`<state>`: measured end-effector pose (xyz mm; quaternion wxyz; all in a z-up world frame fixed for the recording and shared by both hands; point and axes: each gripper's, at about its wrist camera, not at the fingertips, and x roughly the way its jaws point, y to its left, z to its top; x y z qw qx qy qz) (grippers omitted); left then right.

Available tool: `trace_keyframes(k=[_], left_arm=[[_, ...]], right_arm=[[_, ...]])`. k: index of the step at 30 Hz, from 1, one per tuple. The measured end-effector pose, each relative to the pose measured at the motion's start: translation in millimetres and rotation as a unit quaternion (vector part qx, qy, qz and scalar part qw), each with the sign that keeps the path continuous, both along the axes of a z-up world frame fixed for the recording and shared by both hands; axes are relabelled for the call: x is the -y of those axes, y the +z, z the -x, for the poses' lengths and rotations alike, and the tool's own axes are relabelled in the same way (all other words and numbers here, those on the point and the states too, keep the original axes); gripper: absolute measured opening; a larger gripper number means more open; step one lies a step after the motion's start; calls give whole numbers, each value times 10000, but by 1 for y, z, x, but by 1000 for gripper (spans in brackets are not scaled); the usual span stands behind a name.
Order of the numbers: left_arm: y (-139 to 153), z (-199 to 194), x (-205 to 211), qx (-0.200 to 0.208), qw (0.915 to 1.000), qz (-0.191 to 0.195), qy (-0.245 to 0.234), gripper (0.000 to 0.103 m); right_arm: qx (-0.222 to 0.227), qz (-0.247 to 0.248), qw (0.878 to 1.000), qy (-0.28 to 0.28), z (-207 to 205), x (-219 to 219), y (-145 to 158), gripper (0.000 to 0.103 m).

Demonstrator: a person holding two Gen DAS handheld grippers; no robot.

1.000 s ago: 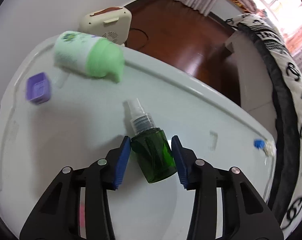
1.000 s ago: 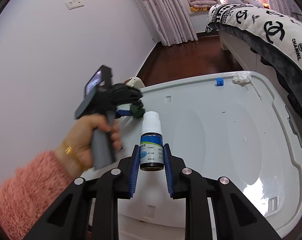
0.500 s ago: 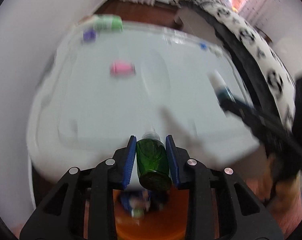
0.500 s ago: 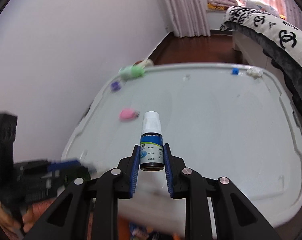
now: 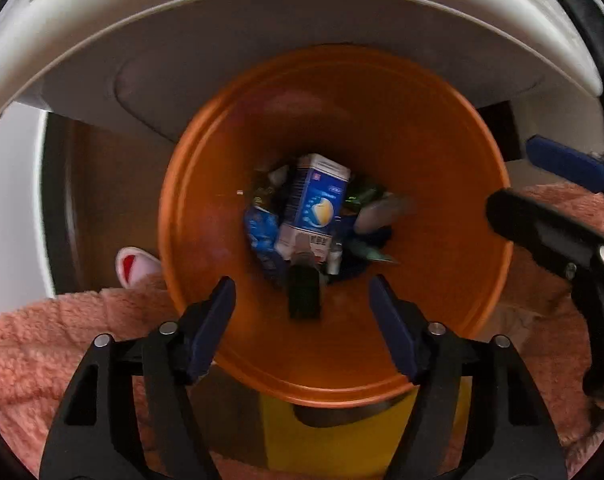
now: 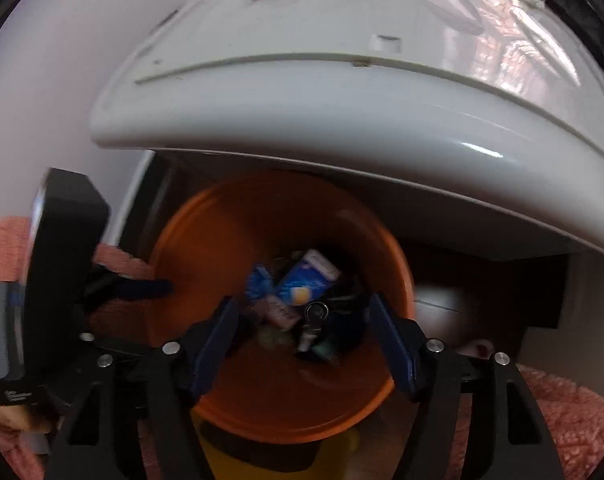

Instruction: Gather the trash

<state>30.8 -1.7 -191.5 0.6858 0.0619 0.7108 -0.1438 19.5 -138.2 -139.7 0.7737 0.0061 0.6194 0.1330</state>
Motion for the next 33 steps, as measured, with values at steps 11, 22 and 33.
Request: trace_keyframes(k=[11, 22, 33], left_arm=[[36, 2, -25, 727, 9962, 51, 477, 78], [196, 13, -44, 3315, 9359, -105, 1188, 79], [311, 64, -39, 4682, 8717, 317, 1412, 91]], right_arm=[[318, 148, 9983, -470, -4, 22, 13, 74], [2627, -216, 9573, -1186, 32, 50, 169, 91], [4157, -67, 9004, -1280, 86, 44, 279, 98]])
